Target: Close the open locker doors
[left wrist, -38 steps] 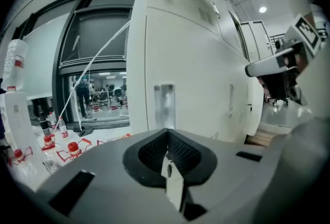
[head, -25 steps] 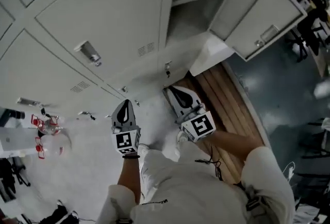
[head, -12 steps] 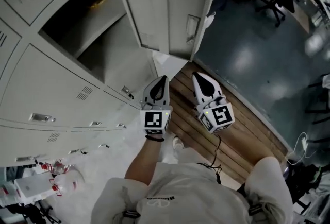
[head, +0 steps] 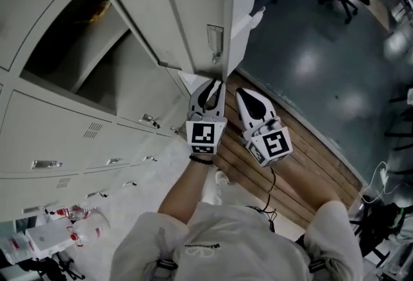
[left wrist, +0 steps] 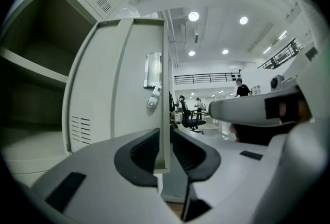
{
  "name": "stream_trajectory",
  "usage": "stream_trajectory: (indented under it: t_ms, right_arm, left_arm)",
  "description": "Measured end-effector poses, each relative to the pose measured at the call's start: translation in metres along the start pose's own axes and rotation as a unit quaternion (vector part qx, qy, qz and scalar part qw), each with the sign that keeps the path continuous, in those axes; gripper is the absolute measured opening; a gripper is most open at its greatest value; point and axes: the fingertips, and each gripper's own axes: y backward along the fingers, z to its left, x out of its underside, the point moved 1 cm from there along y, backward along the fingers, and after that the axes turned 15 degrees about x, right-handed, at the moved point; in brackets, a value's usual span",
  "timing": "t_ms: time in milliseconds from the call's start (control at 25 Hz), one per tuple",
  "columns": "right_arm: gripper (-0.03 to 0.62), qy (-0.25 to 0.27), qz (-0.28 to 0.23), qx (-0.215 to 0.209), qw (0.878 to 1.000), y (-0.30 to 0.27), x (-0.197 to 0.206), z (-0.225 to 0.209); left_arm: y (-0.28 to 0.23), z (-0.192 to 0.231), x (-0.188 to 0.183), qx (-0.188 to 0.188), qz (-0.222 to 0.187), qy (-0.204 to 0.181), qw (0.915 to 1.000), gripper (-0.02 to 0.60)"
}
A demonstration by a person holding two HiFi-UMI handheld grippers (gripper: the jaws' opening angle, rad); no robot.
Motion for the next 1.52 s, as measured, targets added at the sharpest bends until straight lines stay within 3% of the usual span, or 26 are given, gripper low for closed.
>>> stream_trajectory:
  t_ms: [120,280,360,440,640,800,920,1040,1160,1320,1400,1520]
  right_arm:
    - [0.018,0.002,0.000,0.002,1.000,0.001,0.000,-0.010]
    - [0.018,0.006,-0.003,0.011,1.000,0.004,-0.004,-0.024]
    - [0.018,0.009,-0.007,0.014,1.000,0.005,-0.008,-0.028]
    - [0.018,0.011,-0.015,0.013,1.000,0.007,-0.014,-0.031]
    - [0.020,0.003,-0.030,-0.015,0.999,0.011,-0.033,-0.029]
    - [0.051,-0.019,-0.057,-0.084,0.995,0.010,-0.062,-0.004]
    - [0.095,-0.032,-0.058,-0.175,0.982,0.008,-0.078,0.034]
    - [0.138,-0.050,-0.031,-0.287,0.956,0.006,-0.085,0.089]
    - [0.175,-0.015,-0.024,-0.376,0.926,0.003,-0.087,0.155]
    - [0.184,-0.008,-0.030,-0.419,0.908,-0.011,-0.089,0.214]
    - [0.169,-0.017,-0.028,-0.426,0.904,-0.019,-0.088,0.229]
    - [0.173,-0.017,-0.028,-0.437,0.899,-0.027,-0.085,0.249]
  left_arm:
    - [-0.022,0.004,0.002,-0.006,0.010,0.003,0.9999,0.154]
    - [-0.045,0.008,0.008,-0.024,0.032,0.001,0.9992,0.158]
    - [-0.050,0.009,0.010,-0.041,0.039,-0.001,0.9984,0.153]
    - [-0.049,0.012,0.010,-0.056,0.041,-0.005,0.9976,0.053]
    - [-0.030,0.002,0.008,-0.035,0.026,0.009,0.9990,0.044]
    - [0.024,-0.013,0.008,0.009,0.009,0.013,0.9998,0.048]
    - [0.079,-0.014,0.011,0.039,-0.001,0.010,0.9992,0.052]
    - [0.130,-0.002,0.010,0.054,-0.009,0.013,0.9984,0.054]
    - [0.171,0.018,0.013,0.064,-0.014,0.014,0.9978,0.058]
    - [0.200,0.038,0.014,0.074,-0.013,0.005,0.9971,0.060]
    - [0.216,0.050,0.015,0.062,-0.019,0.006,0.9979,0.067]
    - [0.241,0.069,0.019,0.029,-0.025,0.012,0.9992,0.008]
